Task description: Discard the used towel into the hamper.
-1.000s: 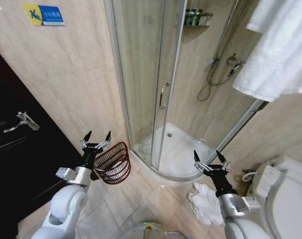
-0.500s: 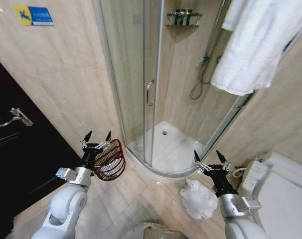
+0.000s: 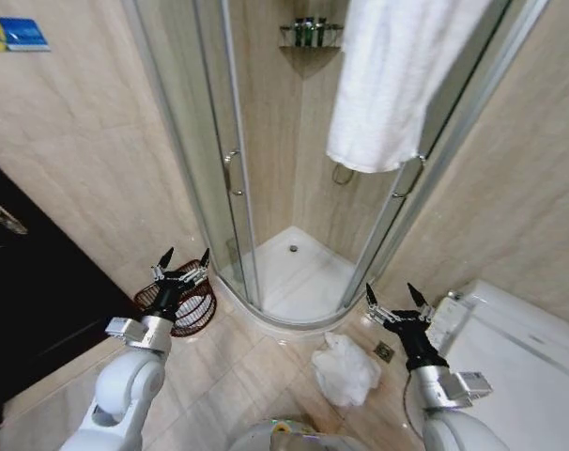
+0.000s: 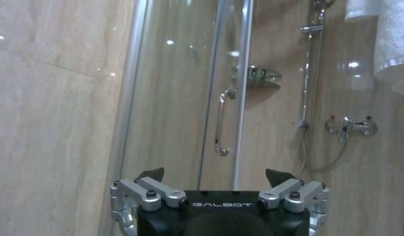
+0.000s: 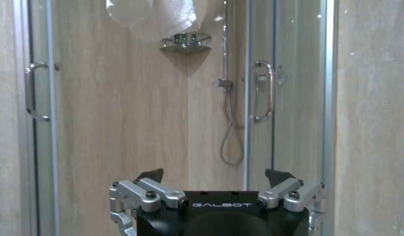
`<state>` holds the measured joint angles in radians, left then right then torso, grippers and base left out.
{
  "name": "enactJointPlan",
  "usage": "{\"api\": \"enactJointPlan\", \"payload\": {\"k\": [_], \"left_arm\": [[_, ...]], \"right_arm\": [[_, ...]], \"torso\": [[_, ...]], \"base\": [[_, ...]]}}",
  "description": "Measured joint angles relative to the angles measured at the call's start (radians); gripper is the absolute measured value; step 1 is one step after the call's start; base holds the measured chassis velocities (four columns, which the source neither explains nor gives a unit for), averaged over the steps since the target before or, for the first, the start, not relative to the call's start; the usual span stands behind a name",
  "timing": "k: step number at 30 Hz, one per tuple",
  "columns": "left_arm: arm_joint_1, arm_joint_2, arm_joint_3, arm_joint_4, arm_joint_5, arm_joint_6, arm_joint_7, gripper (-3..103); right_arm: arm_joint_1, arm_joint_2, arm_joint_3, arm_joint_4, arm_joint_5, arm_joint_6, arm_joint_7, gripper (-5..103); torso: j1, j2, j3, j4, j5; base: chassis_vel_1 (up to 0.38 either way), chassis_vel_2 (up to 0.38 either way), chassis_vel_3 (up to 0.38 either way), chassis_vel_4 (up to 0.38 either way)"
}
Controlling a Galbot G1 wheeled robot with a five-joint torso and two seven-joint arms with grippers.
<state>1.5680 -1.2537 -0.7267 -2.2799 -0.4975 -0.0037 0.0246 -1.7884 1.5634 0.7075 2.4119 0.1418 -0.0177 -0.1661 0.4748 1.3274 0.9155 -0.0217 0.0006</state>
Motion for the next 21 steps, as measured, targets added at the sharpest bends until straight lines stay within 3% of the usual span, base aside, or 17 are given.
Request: {"api": "enactJointPlan", "payload": {"k": [21], "left_arm": [[0.007,-0.013,0.007,0.005,0.003,-0.015,-0.003,100]], "right_arm": [[-0.005,0.006,-0.001,-0.006,-0.010,0.010,-0.014,100]], "torso": [[0.000,0.000,0.000,-0.0002,-0.0006]], "base": [[0.007,0.006,-0.011,-0.006]]}}
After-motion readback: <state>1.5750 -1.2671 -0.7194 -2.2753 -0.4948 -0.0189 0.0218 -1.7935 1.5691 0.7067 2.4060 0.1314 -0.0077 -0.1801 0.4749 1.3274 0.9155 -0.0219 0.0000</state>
